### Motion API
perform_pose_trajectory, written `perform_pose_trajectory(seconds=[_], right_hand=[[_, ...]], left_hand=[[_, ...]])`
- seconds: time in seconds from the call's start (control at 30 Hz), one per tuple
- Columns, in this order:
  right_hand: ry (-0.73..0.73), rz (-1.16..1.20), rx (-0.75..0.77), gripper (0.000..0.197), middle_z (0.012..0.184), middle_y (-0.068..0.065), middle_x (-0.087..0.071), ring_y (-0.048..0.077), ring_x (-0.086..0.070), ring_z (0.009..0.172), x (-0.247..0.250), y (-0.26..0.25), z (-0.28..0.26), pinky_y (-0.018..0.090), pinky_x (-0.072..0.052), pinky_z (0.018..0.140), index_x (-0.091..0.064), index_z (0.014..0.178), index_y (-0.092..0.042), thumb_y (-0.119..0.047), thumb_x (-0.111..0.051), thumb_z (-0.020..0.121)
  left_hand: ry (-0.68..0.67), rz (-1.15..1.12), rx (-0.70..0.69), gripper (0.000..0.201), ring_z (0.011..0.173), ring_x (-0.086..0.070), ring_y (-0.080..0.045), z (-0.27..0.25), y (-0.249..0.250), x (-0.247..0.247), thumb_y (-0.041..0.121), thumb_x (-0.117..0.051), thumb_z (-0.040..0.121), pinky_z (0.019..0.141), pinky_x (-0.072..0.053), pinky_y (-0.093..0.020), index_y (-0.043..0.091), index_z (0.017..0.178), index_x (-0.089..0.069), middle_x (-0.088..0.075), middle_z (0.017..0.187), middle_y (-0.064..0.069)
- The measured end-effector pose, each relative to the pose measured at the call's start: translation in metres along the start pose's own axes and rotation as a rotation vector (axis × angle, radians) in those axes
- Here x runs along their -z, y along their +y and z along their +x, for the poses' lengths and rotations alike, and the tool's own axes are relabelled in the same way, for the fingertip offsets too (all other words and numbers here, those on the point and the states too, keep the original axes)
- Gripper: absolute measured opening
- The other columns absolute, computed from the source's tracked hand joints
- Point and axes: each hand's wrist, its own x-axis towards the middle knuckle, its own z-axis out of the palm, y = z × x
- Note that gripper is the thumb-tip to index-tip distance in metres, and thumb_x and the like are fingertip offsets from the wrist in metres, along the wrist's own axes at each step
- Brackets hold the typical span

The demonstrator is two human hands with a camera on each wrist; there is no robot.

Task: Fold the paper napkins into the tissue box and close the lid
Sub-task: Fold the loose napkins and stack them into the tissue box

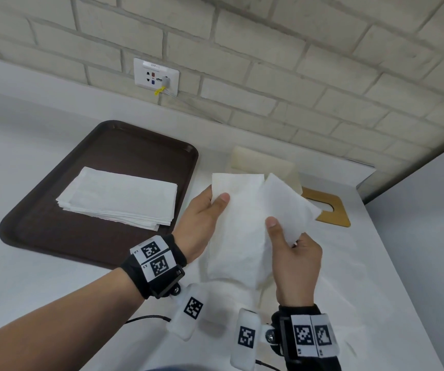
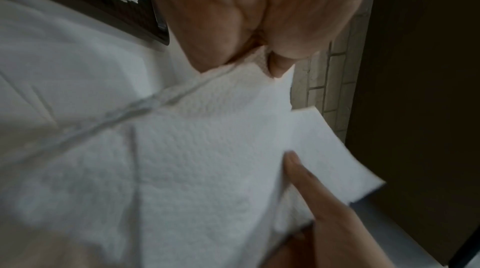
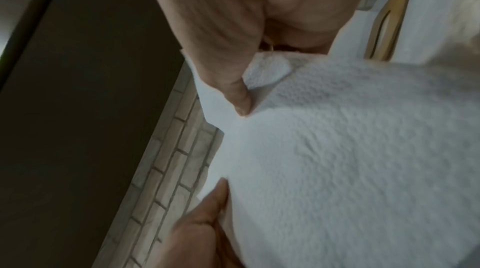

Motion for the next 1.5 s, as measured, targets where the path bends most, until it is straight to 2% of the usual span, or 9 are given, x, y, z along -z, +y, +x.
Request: perform_pose_trajectory(seconds=[0.13,0.3,0.57,0.73,0.9,1.03,1.2,1.37,1.5], right_hand=[[-0.078,0.114,0.091,0.012,0.09,-0.01,-0.08,0.006,-0.075,0.087,0.023,-0.031,-0.009,0.028,-0.056,0.075,-0.078,0.09,-0.017,-0.028,-0.08,0.084],[-0.385,0.215,0.001,0.024,0.103,0.003,-0.08,0.023,-0.076,0.1,0.011,-0.04,-0.007,0.045,-0.059,0.091,-0.079,0.101,-0.015,-0.022,-0.082,0.079],[-0.234,-0.034,0.046,0.035,0.087,-0.009,-0.078,0.008,-0.075,0.081,-0.017,-0.011,-0.001,0.037,-0.062,0.079,-0.069,0.093,-0.024,-0.029,-0.094,0.07],[-0.236,-0.066,0.028,0.052,0.086,-0.008,-0.072,0.003,-0.067,0.069,-0.013,-0.002,-0.004,0.021,-0.054,0.066,-0.064,0.107,-0.033,-0.042,-0.094,0.066],[-0.203,-0.264,-0.016,0.029,0.101,-0.01,-0.071,0.009,-0.065,0.086,0.03,0.024,0.029,0.032,-0.055,0.085,-0.067,0.111,-0.035,-0.042,-0.079,0.086],[-0.505,-0.623,0.049,0.047,0.132,-0.008,-0.06,0.01,-0.06,0.109,0.048,0.053,0.052,0.025,-0.045,0.097,-0.062,0.131,-0.03,-0.031,-0.079,0.087],[-0.972,-0.868,0.184,0.098,0.166,-0.014,-0.014,0.013,-0.016,0.148,0.041,0.068,0.053,0.038,-0.026,0.121,-0.027,0.156,-0.044,-0.03,-0.083,0.077],[-0.973,-1.027,0.434,0.062,0.164,-0.008,-0.031,0.021,-0.027,0.148,0.043,0.074,0.06,0.042,-0.035,0.115,-0.054,0.143,-0.032,-0.004,-0.061,0.088],[-0.87,-1.087,0.562,0.03,0.147,-0.015,-0.053,0.017,-0.049,0.134,0.046,0.068,0.068,0.038,-0.041,0.101,-0.069,0.123,-0.032,-0.019,-0.056,0.1]], left_hand=[[0.018,0.063,-0.025,0.033,0.124,-0.067,-0.028,0.002,0.005,0.007,0.027,-0.05,0.104,0.113,-0.044,-0.06,0.017,0.132,-0.064,-0.073,0.129,-0.005],[-0.049,0.094,0.012,0.028,0.12,-0.069,-0.032,-0.004,0.007,0.0,0.019,-0.053,0.107,0.107,-0.05,-0.057,0.014,0.132,-0.065,-0.074,0.126,-0.011],[-0.118,-0.11,0.142,0.049,0.124,-0.068,-0.026,-0.025,0.013,-0.002,0.052,-0.041,0.104,0.102,-0.055,-0.043,0.021,0.129,-0.068,-0.072,0.131,-0.007],[-0.03,0.131,0.008,0.031,0.122,-0.068,-0.031,-0.027,0.001,0.009,0.019,-0.055,0.107,0.109,-0.048,-0.06,0.012,0.136,-0.06,-0.072,0.13,-0.009],[0.112,0.113,-0.064,0.028,0.12,-0.068,-0.037,-0.03,0.026,0.031,0.019,-0.057,0.105,0.102,-0.054,-0.056,0.016,0.132,-0.064,-0.074,0.127,-0.01],[0.219,0.188,-0.163,0.026,0.121,-0.068,-0.034,-0.034,0.043,0.055,0.024,-0.059,0.104,0.105,-0.052,-0.059,0.022,0.129,-0.066,-0.073,0.128,-0.007],[0.301,0.295,-0.195,0.025,0.12,-0.069,-0.03,-0.048,0.045,0.065,0.035,-0.061,0.097,0.107,-0.048,-0.063,0.033,0.119,-0.072,-0.074,0.126,-0.003],[0.317,0.341,-0.187,0.027,0.118,-0.07,-0.029,-0.06,0.038,0.055,0.033,-0.059,0.098,0.106,-0.05,-0.061,0.028,0.123,-0.069,-0.075,0.125,-0.003],[0.325,0.38,-0.183,0.024,0.114,-0.071,-0.029,-0.066,0.031,0.044,0.027,-0.057,0.102,0.104,-0.052,-0.061,0.027,0.122,-0.07,-0.076,0.121,-0.003]])
